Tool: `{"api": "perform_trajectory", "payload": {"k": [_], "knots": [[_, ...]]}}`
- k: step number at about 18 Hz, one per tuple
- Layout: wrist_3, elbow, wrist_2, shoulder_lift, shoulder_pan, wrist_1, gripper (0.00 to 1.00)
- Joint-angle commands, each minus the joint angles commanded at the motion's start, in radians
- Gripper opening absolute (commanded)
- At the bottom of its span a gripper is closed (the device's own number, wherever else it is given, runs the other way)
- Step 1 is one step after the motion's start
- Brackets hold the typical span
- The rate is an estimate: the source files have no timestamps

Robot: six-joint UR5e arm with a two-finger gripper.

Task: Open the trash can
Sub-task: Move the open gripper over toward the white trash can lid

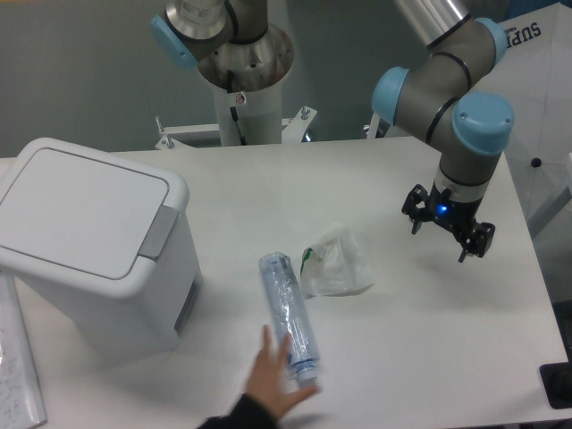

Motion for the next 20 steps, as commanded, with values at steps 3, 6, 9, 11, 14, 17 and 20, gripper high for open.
{"api": "perform_trajectory", "payload": {"k": [3, 6, 9, 11, 14, 17, 20], "knots": [[-0.002, 0.002, -0.012, 0.006, -0.003, -0.009, 1.00], [-0.021, 0.000, -0.061, 0.011, -0.006, -0.014, 1.00], [-0.171, -0.002, -0.141, 0.049, -0.026, -0.015, 1.00], [-0.273, -0.002, -0.182, 0.063, -0.041, -0.018, 1.00], [-0.395, -0.006, -0.247, 0.107, -0.067, -0.034, 1.00], [-0.498, -0.006, -0.339, 0.141, -0.090, -0.031, 1.00], [-0.584, 0.017, -0.403, 0.167, -0.120, -0.028, 1.00]]}}
